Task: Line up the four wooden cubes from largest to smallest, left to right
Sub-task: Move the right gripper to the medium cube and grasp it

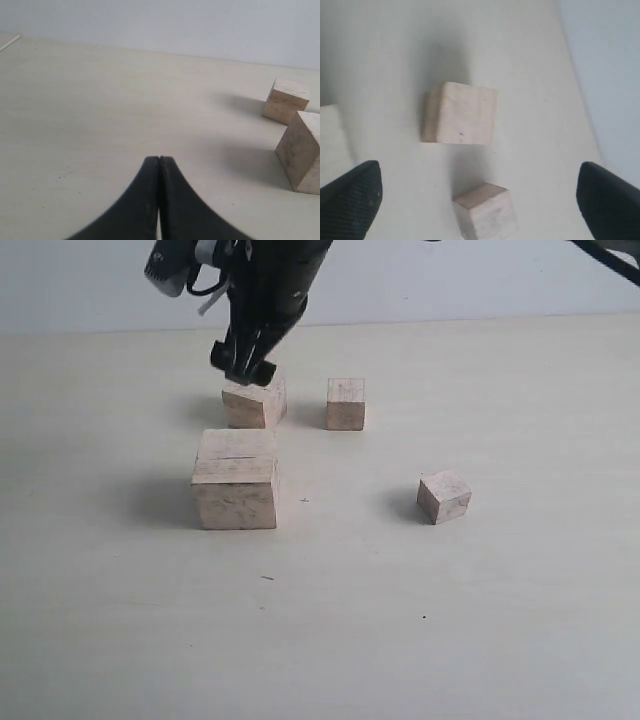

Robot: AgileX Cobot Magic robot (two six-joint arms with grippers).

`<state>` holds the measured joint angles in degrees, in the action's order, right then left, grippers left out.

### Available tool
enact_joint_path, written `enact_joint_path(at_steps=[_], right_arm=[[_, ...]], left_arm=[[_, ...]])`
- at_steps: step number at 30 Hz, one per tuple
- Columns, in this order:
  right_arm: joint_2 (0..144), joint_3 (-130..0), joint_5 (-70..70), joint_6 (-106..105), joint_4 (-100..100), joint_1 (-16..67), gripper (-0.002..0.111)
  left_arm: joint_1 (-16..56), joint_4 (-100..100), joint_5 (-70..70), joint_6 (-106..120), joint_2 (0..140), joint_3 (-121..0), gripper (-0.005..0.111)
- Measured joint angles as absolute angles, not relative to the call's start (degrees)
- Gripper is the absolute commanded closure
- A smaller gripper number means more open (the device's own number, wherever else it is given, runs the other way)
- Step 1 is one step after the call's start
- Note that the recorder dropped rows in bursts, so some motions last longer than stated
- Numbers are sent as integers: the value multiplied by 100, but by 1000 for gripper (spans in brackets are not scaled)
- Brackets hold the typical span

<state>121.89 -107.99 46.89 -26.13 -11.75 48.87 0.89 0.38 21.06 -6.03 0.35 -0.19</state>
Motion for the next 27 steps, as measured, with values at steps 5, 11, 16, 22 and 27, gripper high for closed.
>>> enact_joint_path(at_steps=[5, 11, 16, 22, 27], right_arm=[[12175, -10799, 4311, -1463, -1882, 4625, 4], [12175, -10799, 3901, -1252, -1534, 4225, 4], [12263, -10799, 3622, -1584, -484, 3818, 4], [12710, -10799, 3633, -3611, 1824, 3451, 4], [12936, -10799, 3685, -5511, 3558, 3326, 4]], left_arm=[[89, 38, 2106, -603, 35, -19, 107], [89, 38, 2106, -603, 35, -19, 107], [89, 38, 2106, -603, 35, -19, 107], [89, 38, 2106, -603, 35, -19, 107], [89, 38, 2106, -603, 35, -19, 107]])
